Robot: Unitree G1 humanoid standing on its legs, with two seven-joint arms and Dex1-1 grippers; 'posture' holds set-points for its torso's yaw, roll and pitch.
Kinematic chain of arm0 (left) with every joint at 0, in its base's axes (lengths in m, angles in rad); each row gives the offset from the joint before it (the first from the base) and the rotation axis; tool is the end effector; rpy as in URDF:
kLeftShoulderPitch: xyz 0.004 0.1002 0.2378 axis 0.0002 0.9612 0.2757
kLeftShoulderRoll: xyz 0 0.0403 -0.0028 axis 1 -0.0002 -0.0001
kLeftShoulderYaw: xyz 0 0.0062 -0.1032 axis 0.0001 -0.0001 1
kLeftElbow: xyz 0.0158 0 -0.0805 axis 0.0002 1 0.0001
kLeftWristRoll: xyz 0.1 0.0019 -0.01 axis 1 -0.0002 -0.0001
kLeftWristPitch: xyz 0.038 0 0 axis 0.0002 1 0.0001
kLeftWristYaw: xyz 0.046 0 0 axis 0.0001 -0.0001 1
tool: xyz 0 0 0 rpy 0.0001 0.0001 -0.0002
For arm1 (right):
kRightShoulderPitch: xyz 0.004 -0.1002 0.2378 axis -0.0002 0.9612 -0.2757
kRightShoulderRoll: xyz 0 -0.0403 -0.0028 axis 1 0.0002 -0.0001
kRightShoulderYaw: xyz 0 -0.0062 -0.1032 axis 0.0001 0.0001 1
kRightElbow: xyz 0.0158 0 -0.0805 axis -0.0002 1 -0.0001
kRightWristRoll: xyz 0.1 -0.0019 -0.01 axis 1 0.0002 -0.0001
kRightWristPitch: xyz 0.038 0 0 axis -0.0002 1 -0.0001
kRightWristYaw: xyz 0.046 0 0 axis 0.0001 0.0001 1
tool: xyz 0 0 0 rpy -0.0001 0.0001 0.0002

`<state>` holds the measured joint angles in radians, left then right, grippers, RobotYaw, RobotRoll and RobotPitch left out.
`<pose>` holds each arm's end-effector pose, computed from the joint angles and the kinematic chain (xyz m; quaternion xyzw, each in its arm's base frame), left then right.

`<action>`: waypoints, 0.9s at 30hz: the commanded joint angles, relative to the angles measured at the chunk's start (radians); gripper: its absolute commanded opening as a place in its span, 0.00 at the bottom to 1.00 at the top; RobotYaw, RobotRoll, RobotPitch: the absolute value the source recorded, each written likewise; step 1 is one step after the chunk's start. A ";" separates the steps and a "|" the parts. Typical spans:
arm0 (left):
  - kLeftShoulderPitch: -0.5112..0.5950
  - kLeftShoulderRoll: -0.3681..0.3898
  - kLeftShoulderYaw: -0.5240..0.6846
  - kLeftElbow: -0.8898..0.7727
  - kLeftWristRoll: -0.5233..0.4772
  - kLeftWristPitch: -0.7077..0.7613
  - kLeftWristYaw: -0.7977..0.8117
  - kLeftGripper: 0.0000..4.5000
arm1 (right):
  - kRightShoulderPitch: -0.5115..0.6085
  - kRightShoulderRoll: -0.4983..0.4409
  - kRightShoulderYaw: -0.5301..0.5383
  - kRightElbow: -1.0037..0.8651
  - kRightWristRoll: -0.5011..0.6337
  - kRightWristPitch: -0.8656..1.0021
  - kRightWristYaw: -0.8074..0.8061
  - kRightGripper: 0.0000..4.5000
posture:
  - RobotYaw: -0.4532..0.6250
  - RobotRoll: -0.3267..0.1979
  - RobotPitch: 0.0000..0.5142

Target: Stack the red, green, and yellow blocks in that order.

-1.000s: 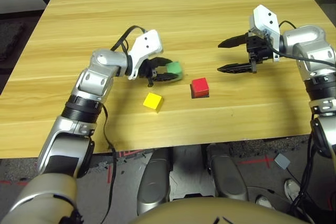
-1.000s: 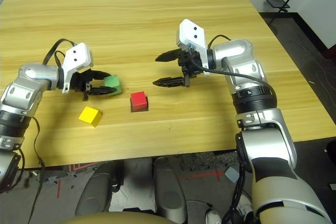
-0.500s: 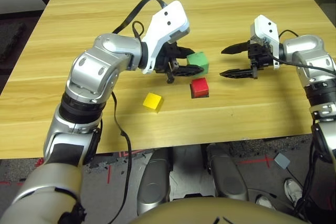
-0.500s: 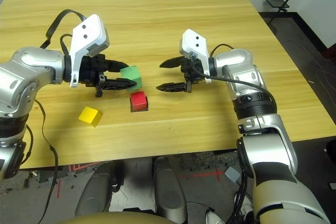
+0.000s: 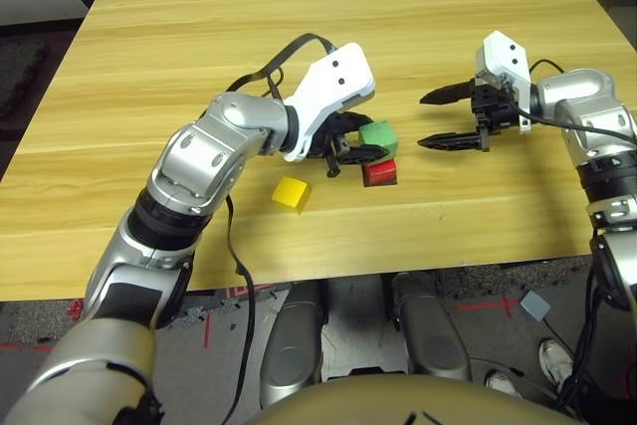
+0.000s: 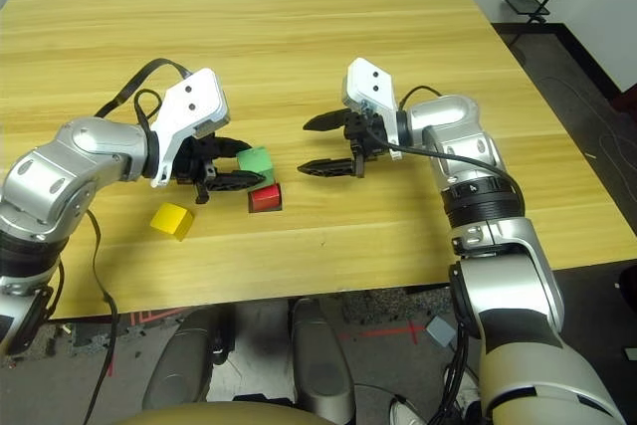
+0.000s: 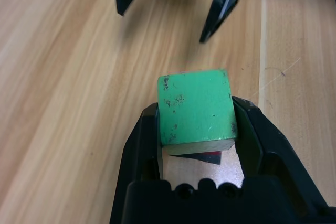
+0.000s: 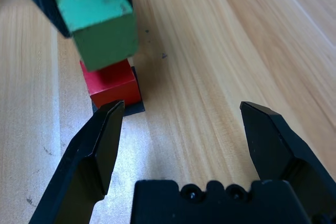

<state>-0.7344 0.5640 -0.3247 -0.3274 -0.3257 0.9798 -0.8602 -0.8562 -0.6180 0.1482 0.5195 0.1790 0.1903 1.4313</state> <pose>0.2656 0.1348 0.2142 0.2173 0.1409 -0.5448 0.7975 0.3334 -0.2323 0.2040 -0.2122 0.0947 0.6109 0.7569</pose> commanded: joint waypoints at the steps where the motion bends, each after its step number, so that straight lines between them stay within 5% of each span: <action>1: 0.017 -0.009 -0.016 -0.013 0.000 -0.016 0.010 0.46 | 0.009 -0.010 -0.010 -0.002 0.005 0.005 -0.002 1.00 | 0.68 0.60 0.41; 27: 0.060 -0.006 -0.069 0.027 0.042 -0.138 0.002 0.46 | 0.012 -0.015 -0.021 -0.021 0.011 0.037 -0.021 1.00 | 0.66 0.60 0.42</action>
<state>-0.6865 0.5536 -0.3739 -0.3028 -0.2927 0.8563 -0.8495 -0.8562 -0.6207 0.1430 0.5097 0.1792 0.2205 1.4114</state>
